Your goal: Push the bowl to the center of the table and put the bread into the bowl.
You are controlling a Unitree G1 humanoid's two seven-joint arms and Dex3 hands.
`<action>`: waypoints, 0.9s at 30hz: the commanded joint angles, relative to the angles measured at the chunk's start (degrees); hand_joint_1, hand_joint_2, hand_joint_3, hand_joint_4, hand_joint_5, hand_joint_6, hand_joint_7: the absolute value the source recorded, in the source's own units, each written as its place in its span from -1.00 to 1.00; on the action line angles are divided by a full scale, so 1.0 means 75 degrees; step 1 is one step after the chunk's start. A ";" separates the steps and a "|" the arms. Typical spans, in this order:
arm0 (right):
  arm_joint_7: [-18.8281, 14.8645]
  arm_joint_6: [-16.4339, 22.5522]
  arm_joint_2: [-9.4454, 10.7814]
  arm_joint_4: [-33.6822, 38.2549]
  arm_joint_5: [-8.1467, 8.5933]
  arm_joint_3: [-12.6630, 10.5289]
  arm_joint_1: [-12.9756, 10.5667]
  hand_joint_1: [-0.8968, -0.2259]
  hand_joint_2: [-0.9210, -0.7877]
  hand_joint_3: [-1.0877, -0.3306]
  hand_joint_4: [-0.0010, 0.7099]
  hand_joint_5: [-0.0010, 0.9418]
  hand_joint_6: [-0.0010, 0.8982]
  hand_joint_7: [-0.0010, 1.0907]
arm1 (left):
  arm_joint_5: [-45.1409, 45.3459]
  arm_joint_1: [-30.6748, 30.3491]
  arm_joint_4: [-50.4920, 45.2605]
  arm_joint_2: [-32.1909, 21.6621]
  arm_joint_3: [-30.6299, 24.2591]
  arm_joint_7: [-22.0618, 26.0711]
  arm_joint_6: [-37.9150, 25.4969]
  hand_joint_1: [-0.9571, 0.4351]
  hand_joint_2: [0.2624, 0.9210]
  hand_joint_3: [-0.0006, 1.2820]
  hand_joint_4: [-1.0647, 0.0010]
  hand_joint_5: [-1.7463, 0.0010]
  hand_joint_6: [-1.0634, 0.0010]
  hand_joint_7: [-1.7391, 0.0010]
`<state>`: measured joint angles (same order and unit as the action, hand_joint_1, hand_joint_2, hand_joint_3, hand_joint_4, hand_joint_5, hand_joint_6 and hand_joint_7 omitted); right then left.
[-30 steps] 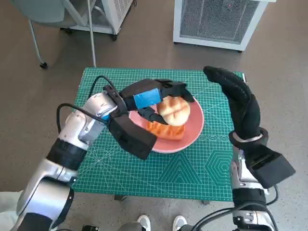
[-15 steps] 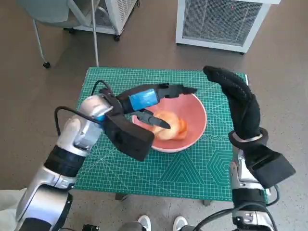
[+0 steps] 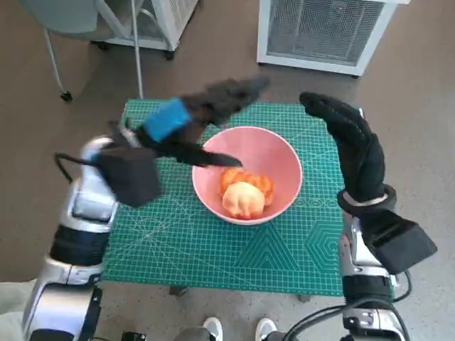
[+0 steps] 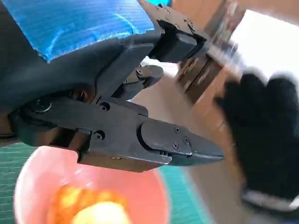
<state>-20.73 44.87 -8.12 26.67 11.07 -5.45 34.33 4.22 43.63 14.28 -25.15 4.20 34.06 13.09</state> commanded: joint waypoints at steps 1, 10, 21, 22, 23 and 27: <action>0.0067 -0.0167 -0.0013 -0.0186 -0.0005 0.0003 0.0097 -0.28 -1.00 -0.30 -0.32 -1.00 -1.00 0.17 | -0.0212 -0.0467 0.0176 0.0058 -0.0478 -0.0595 0.0884 -0.28 0.99 -0.95 0.81 0.98 0.58 0.91; 0.0234 -0.0429 0.0185 -0.0471 0.0014 0.0037 0.0298 -0.29 -1.00 -0.34 -0.34 -1.00 -1.00 0.18 | -0.1016 -0.1031 0.0448 0.0729 -0.1194 -0.1508 0.2105 -0.37 1.00 -0.70 0.69 0.97 0.51 0.91; 0.0273 -0.0558 0.0177 -0.0463 -0.0101 0.0057 0.0454 -0.30 -1.00 -0.32 -0.32 -0.99 -1.00 0.17 | -0.1252 -0.1450 0.0845 0.1522 -0.1381 -0.2145 0.3596 -0.43 1.00 -0.38 0.68 0.99 0.51 0.93; 0.0269 -0.0568 0.0171 -0.0464 -0.0100 0.0057 0.0464 -0.30 -1.00 -0.32 -0.31 -0.99 -1.00 0.17 | -0.1184 -0.1457 0.0905 0.1535 -0.1390 -0.2210 0.3699 -0.43 1.00 -0.37 0.68 0.99 0.51 0.94; 0.0256 -0.0574 0.0161 -0.0462 -0.0094 0.0055 0.0473 -0.30 -1.00 -0.32 -0.31 -0.98 -1.00 0.17 | -0.1040 -0.1477 0.0958 0.1530 -0.1399 -0.2317 0.3806 -0.43 1.00 -0.37 0.68 0.99 0.51 0.94; 0.0218 -0.0585 0.0136 -0.0447 -0.0070 0.0053 0.0487 -0.30 -1.00 -0.31 -0.29 -0.98 -1.00 0.17 | -0.0667 -0.1531 0.1135 0.1502 -0.1373 -0.2597 0.4092 -0.43 1.00 -0.33 0.67 0.99 0.52 0.95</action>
<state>-19.17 41.44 -6.59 22.98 10.89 -5.06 38.20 -2.67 32.93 21.71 -13.71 -5.77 16.36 41.79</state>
